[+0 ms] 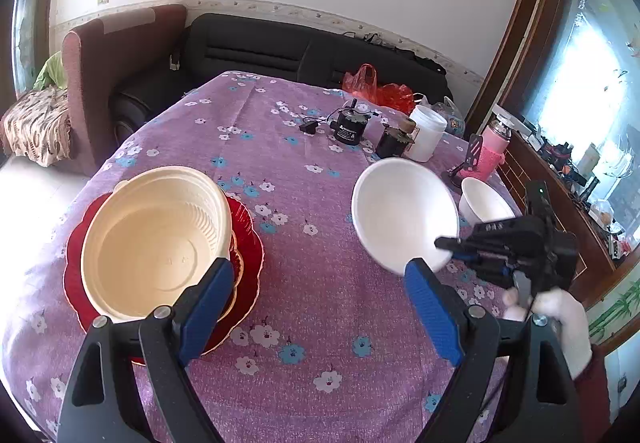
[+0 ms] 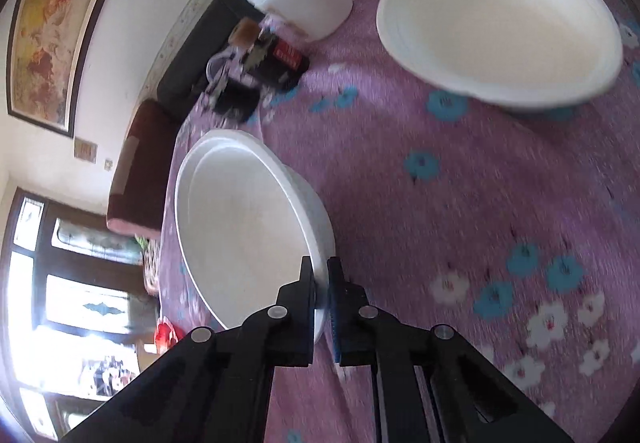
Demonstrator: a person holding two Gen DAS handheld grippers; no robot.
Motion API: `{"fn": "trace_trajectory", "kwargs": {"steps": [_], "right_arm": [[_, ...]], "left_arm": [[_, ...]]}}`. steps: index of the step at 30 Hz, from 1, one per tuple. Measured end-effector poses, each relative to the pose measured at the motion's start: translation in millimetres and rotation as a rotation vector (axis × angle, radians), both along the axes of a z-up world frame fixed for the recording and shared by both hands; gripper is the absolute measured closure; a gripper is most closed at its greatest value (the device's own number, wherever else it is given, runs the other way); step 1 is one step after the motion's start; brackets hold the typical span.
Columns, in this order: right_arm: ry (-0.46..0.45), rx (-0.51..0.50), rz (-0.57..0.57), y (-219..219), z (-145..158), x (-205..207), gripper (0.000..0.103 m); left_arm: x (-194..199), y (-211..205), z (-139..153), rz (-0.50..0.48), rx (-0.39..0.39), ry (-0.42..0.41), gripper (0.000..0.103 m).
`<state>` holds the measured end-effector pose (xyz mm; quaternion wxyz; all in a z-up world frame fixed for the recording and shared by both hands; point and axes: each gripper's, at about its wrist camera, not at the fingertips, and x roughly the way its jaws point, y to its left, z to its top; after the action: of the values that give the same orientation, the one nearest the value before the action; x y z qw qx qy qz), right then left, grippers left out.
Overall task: Organize plates and bowls
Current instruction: 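Close the right gripper on the large white bowl's rim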
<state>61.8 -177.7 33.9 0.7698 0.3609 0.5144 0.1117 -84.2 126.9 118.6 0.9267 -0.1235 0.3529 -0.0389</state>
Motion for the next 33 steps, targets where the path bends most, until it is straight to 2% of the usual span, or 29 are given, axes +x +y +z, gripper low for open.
{"fn": "trace_trajectory", "kwargs": {"steps": [4, 7, 9, 11, 17, 20, 29, 31, 32, 33], "right_arm": [[0.08, 0.003, 0.18, 8, -2, -55, 0.095], [0.004, -0.12, 0.222, 9, 10, -85, 0.091], [-0.049, -0.178, 0.208, 6, 16, -98, 0.065], [-0.097, -0.176, 0.187, 1, 22, -107, 0.058], [-0.157, -0.2, 0.17, 2, 30, -110, 0.058], [-0.168, -0.192, 0.148, 4, 32, -106, 0.058], [-0.178, -0.258, 0.133, 21, 22, -89, 0.058], [-0.173, -0.256, 0.134, 22, 20, -87, 0.059], [-0.171, -0.259, 0.134, 23, 20, -86, 0.059], [-0.172, -0.264, 0.133, 24, 20, -86, 0.061]], "left_arm": [[3, -7, -5, -0.015, 0.006, 0.024, 0.016], [9, -17, -15, -0.042, -0.012, 0.066, 0.016], [11, -24, -23, -0.048, -0.01, 0.095, 0.016], [12, -30, -30, -0.052, 0.013, 0.115, 0.016], [25, -40, -33, -0.031, 0.091, 0.125, 0.016], [40, -48, -36, -0.051, 0.102, 0.144, 0.016], [94, -70, -76, -0.076, 0.125, 0.259, 0.017], [96, -71, -80, -0.083, 0.107, 0.262, 0.027], [96, -72, -81, -0.089, 0.107, 0.259, 0.044], [96, -73, -82, -0.101, 0.107, 0.261, 0.066]]}}
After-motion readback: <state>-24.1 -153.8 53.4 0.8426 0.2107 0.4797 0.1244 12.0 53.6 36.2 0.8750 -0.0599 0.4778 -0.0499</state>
